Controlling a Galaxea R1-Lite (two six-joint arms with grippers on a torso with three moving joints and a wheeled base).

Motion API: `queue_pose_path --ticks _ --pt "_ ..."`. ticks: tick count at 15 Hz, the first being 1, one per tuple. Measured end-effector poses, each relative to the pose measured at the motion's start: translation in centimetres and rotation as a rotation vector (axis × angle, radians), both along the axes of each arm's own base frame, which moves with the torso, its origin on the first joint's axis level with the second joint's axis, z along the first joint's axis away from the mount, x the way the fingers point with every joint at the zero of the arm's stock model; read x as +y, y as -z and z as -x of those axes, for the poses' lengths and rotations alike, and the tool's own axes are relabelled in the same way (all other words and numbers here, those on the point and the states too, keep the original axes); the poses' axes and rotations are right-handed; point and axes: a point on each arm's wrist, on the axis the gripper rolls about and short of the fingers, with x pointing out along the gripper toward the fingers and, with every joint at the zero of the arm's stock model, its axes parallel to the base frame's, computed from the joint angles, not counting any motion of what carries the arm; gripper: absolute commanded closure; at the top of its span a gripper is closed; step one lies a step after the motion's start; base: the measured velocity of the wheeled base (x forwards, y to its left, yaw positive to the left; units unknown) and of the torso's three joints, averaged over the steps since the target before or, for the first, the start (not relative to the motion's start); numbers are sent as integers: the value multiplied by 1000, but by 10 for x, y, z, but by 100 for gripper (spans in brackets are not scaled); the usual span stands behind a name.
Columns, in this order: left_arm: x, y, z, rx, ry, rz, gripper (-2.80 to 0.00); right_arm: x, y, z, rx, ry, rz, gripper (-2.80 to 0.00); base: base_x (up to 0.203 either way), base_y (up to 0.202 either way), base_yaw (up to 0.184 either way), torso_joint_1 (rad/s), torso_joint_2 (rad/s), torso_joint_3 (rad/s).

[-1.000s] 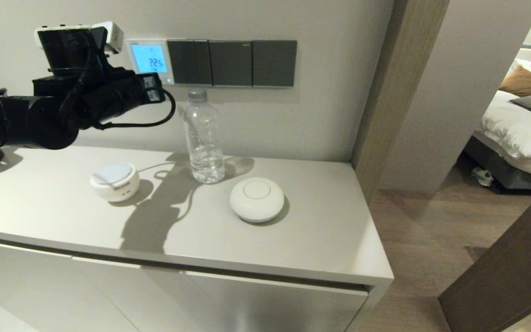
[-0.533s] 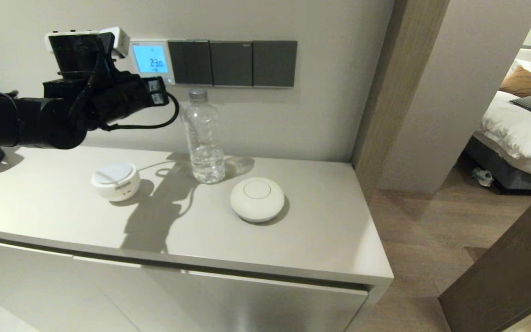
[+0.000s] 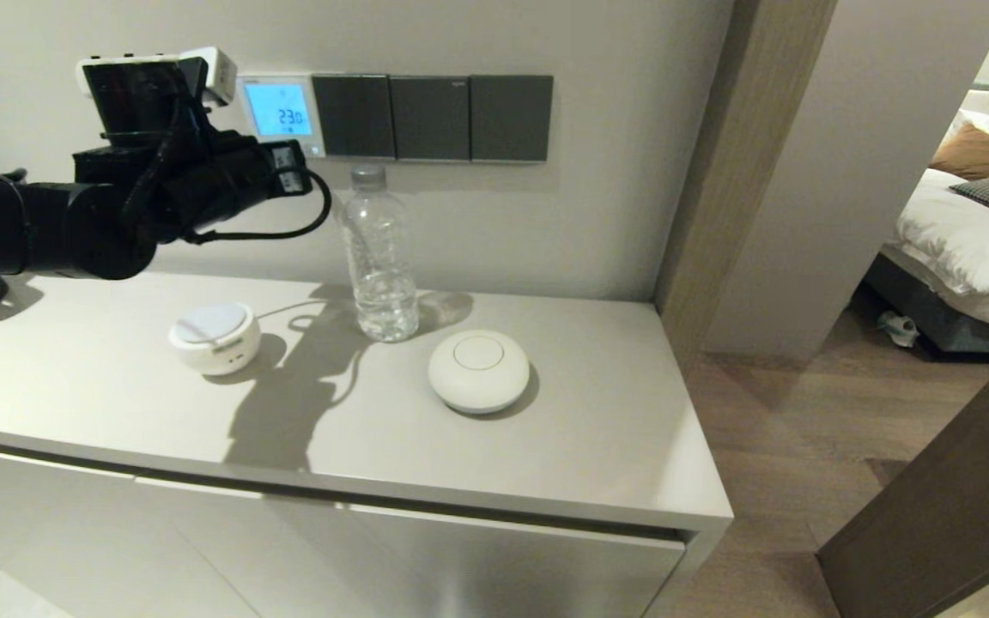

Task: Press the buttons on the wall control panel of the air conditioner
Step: Press the temperature increase button

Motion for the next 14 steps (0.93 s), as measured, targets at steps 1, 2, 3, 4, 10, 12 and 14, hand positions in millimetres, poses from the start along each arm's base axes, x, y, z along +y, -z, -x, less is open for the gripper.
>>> queue_pose_path --ticks 1,2,3,4,10,12,14 --pt "0 0 2 1 1 0 0 0 0 0 0 0 0 0 0 0 0 0 0 0" --pt "0 0 3 2 2 -1 0 0 0 0 0 0 0 0 0 0 0 0 0 0" --pt "1 0 4 3 2 -2 0 0 0 0 0 0 0 0 0 0 0 0 0 0" --pt "1 0 4 1 1 -3 0 0 0 0 0 0 0 0 0 0 0 0 0 0" --pt "0 0 0 -7 2 -4 0 0 0 0 0 0 0 0 0 0 0 0 0 0" --pt "-1 1 -3 -8 2 -5 0 0 0 0 0 0 0 0 0 0 0 0 0 0" --pt "-1 2 -6 -3 6 -6 0 0 0 0 0 0 0 0 0 0 0 0 0 0"
